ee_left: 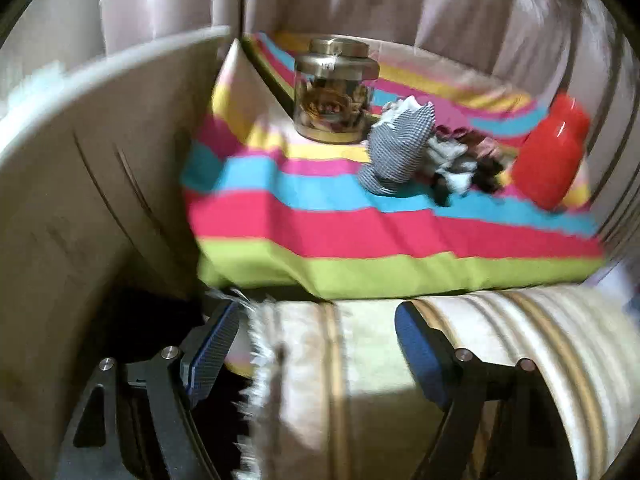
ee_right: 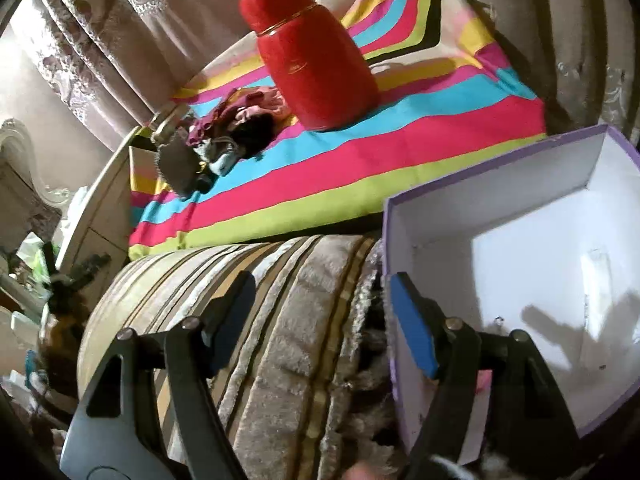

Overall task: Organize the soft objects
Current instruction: 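Reach the left tool to the houndstooth cloth and grasp it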

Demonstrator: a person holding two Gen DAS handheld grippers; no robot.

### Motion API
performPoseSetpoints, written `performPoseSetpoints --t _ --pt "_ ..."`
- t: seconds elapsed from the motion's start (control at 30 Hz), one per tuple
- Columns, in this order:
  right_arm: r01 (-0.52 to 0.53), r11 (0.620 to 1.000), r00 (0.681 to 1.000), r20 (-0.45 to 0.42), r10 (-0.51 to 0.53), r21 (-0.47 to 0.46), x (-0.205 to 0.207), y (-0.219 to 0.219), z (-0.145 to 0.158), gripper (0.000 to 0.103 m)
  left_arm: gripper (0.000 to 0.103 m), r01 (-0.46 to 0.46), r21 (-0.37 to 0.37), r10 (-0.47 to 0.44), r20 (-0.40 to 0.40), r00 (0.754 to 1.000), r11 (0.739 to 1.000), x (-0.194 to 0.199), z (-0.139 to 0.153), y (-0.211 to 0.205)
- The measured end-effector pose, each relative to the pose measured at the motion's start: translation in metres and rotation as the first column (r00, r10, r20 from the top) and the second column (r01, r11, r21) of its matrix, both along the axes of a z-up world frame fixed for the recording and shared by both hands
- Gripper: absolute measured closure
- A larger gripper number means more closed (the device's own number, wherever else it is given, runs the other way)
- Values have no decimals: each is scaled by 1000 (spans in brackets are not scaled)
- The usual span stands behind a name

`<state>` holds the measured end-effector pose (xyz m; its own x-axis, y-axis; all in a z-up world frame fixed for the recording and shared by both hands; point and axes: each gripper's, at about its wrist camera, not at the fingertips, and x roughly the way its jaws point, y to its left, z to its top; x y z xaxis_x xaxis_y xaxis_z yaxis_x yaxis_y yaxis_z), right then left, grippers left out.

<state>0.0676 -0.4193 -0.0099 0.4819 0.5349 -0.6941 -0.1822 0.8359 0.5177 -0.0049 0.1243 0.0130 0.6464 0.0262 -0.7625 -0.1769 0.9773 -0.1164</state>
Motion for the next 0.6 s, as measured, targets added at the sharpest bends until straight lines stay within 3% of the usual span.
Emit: performPoseSetpoints --t 0.07,0.13,0.2,0.27,0.33,0.47,0.6 --pt "1 993 1000 -27 2 120 1 -6 0 29 22 46 -29 -44 50 998 999 -4 6 -16" --pt "11 989 1000 -15 -9 149 -2 -11 9 29 22 81 4 -81 62 995 997 -5 15 -33" --pt "24 998 999 33 -26 66 -3 -7 21 25 22 98 57 -102 83 991 994 -2 28 -46" --pt "27 998 999 45 -24 -53 0 4 20 21 21 95 50 -100 110 989 994 4 38 -49" --pt "4 999 1000 14 -3 -49 7 11 14 21 20 101 38 -104 100 990 994 11 36 -47" --pt "-6 985 1000 14 9 -170 14 24 17 21 20 97 67 -100 53 994 993 23 34 -44" --pt "-16 968 999 25 23 -250 23 36 34 21 20 34 73 -41 95 995 997 56 55 -37"
